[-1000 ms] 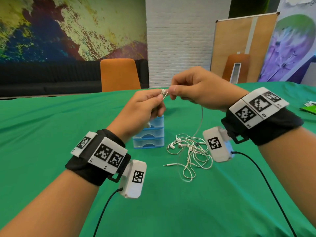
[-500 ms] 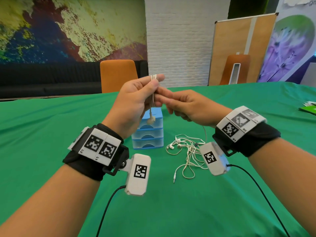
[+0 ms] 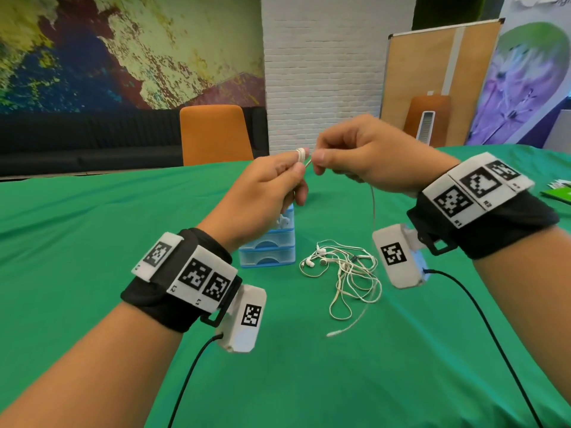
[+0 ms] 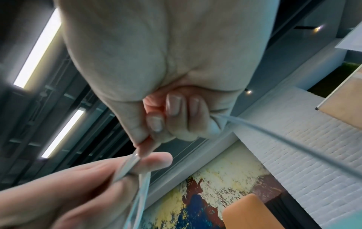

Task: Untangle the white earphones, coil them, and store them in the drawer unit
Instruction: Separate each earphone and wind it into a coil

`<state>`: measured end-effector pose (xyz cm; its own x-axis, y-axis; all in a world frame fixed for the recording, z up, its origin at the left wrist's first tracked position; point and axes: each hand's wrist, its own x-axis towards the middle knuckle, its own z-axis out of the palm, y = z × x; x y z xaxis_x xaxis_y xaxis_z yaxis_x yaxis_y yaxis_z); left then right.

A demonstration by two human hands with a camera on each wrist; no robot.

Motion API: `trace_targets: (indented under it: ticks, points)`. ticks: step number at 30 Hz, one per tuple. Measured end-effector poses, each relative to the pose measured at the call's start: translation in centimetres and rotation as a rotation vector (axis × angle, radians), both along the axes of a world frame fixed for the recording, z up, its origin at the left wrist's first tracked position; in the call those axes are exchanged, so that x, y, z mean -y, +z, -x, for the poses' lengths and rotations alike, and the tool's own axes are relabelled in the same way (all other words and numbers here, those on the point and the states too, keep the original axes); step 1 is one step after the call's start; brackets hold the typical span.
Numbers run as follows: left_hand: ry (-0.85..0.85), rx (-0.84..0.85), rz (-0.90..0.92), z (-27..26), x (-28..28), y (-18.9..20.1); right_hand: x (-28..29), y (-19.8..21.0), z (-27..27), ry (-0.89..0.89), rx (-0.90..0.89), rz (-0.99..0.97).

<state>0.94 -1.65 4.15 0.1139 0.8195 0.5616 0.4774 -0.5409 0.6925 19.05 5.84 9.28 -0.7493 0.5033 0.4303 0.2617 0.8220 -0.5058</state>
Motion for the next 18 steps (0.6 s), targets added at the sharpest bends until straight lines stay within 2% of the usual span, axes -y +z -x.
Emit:
trace_targets:
  ticks: [3, 7, 10, 13, 16, 18]
  points:
    - [-0.051, 0.042, 0.038, -0.2, 0.1, 0.1, -1.0, -0.3, -0.5, -0.067, -0.1, -0.014]
    - [-0.142, 0.233, 0.125, -0.2, 0.1, 0.6, -1.7, -2.1, -0.4, -0.067, -0.189, 0.158]
    - [-0.174, 0.322, 0.104, -0.1, 0.1, 0.8, -1.5, -3.6, 0.3, -0.046, -0.19, 0.267]
    - [-0.119, 0.43, 0.048, -0.3, 0.0, 0.8, -0.7, -4.6, 1.2, -0.014, -0.148, 0.303]
    - [-0.086, 0.624, 0.034, -0.4, -0.2, 0.6, 0.1, -5.3, 1.9, 0.032, -0.029, 0.269]
    - [-0.049, 0.682, 0.014, -0.2, -0.5, 0.4, 0.5, -5.4, 2.1, 0.072, 0.039, 0.253]
